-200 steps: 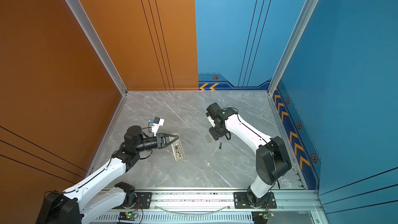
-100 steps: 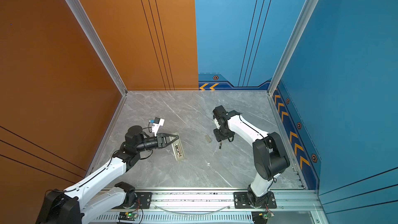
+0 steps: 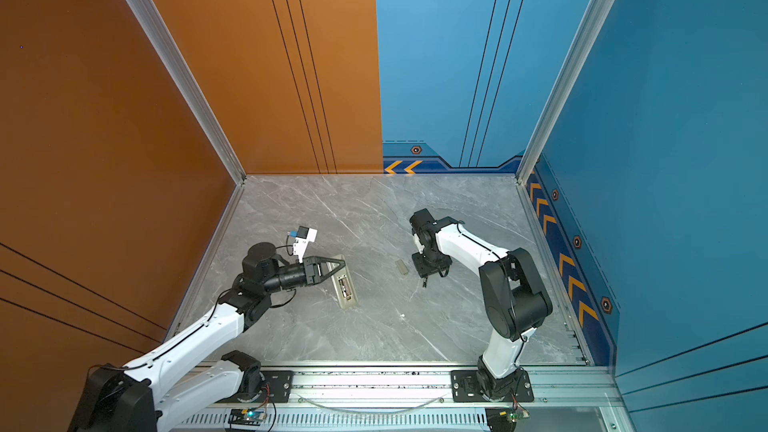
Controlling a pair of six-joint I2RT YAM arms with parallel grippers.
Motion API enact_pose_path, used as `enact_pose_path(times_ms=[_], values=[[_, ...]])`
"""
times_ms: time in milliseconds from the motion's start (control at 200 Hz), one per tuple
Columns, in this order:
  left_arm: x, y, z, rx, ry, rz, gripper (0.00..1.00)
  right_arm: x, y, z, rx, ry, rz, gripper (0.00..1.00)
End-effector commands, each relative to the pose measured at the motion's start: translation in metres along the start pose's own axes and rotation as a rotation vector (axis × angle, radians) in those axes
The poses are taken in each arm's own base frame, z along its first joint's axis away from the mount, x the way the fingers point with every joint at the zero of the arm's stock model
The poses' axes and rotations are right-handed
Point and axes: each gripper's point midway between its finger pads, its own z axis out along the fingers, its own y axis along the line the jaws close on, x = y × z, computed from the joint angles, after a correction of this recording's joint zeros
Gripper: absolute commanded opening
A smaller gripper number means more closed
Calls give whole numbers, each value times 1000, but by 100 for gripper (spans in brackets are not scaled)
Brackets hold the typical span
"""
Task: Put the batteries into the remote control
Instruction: 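Lower the right gripper and grasp the AA battery upright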
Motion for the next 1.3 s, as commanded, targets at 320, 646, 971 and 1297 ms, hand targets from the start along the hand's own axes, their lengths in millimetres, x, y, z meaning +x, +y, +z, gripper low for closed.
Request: enact_pose_path(times_ms=[320,646,971,1297], values=[[1,-2,0,5,-8,40,0,9,-2,18,-9,48,38,40],[1,-3,-1,8,-8,40,0,6,2,27,-23,64,44,38],[2,-3,0,11,3,32,0,4,2,31,-22,71,42,32],[1,-3,0,12,2,31,0,5,0,37,-12,90,37,23]])
